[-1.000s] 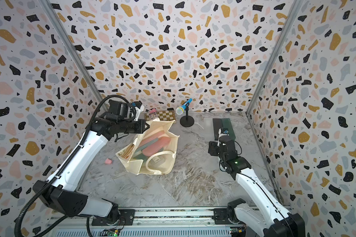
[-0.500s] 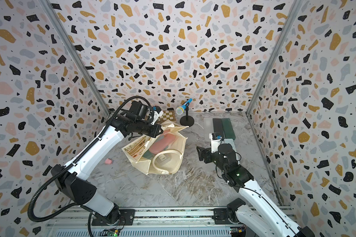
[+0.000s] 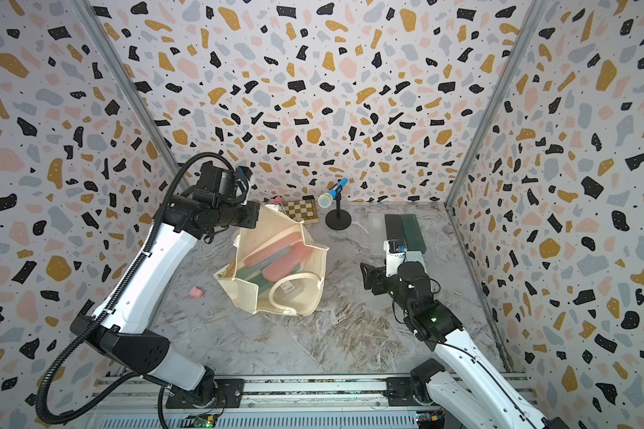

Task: Take out the pencil case from the canvas bag
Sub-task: Adjust the canvas bag at the center of the board.

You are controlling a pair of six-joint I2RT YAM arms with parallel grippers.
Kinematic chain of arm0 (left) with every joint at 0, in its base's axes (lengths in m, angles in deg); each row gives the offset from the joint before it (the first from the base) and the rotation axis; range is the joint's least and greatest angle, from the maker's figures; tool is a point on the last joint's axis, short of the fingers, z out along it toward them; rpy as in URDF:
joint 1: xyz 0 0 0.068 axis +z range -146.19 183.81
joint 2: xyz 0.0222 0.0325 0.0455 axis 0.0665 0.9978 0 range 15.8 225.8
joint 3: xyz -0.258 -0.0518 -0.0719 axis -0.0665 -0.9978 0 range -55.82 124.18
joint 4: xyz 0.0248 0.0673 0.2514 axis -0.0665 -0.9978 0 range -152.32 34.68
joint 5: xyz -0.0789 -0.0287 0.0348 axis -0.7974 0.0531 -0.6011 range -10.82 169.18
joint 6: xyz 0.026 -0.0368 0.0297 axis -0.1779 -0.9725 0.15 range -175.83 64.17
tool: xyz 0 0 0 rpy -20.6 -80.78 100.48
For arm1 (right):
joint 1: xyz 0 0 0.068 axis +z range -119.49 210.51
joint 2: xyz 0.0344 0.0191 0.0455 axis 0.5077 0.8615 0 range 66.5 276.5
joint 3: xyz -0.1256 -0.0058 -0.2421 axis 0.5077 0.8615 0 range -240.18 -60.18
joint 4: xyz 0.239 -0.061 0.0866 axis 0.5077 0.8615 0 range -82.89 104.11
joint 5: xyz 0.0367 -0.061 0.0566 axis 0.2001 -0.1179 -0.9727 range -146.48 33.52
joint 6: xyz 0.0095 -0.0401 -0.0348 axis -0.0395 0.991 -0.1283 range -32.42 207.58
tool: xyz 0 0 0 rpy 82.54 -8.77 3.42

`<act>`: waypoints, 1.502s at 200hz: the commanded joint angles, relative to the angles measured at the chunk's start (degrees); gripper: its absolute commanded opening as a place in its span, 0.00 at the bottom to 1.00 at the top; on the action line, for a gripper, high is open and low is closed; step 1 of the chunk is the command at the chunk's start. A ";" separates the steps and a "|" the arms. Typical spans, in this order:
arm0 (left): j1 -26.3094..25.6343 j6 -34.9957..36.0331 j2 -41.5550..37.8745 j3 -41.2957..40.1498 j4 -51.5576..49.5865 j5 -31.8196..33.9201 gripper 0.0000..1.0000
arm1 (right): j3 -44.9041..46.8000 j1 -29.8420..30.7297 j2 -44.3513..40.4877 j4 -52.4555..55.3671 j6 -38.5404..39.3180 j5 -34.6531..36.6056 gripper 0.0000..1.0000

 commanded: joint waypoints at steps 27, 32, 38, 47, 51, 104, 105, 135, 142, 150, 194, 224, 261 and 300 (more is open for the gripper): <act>6.88 0.99 4.58 13.68 0.83 3.37 0.00 | -0.92 0.19 -0.08 1.14 -0.32 1.11 0.79; 7.15 1.70 5.22 14.75 0.78 3.46 0.00 | -0.91 0.19 -0.07 1.21 -0.29 1.18 0.79; 7.33 2.65 6.17 15.93 0.73 3.50 0.00 | -0.91 0.14 0.07 1.21 -0.34 1.25 0.79; 7.56 4.15 7.56 17.95 0.39 3.41 0.00 | -0.91 0.14 0.13 1.15 -0.31 1.32 0.79; 7.56 4.71 8.24 18.89 0.18 3.34 0.00 | -0.91 0.18 0.18 1.18 -0.34 1.30 0.78; 7.46 3.75 9.67 16.97 0.42 -0.79 0.00 | -0.74 0.19 0.70 1.06 -0.83 1.09 0.78; 7.44 3.62 9.56 16.67 0.55 -1.00 0.00 | -0.74 0.19 0.71 1.05 -0.87 1.06 0.78; 6.36 0.74 5.09 3.73 4.70 -7.09 0.00 | -0.56 0.13 0.51 0.67 -1.24 0.36 0.78; 5.66 0.80 4.11 0.90 5.58 -8.42 0.00 | -0.48 0.19 0.47 0.51 -1.32 -0.20 0.77; 4.73 1.01 3.29 -1.88 6.20 -9.58 0.00 | -0.43 0.19 0.47 0.21 -0.80 -1.87 0.77; 1.15 2.16 1.74 -8.03 7.82 -20.01 0.00 | 0.62 3.12 1.35 -6.11 2.74 -15.04 0.69; -0.79 2.36 0.24 -10.37 9.62 -27.09 0.00 | -1.57 13.73 4.68 -6.43 6.46 -8.91 0.60; -2.24 3.03 -1.63 -14.12 10.99 -32.12 0.00 | -1.81 22.23 12.31 -8.72 7.30 -2.67 0.50; -2.60 3.74 -4.31 -18.40 12.69 -34.78 0.00 | -0.82 26.49 23.22 -15.94 5.60 1.63 0.43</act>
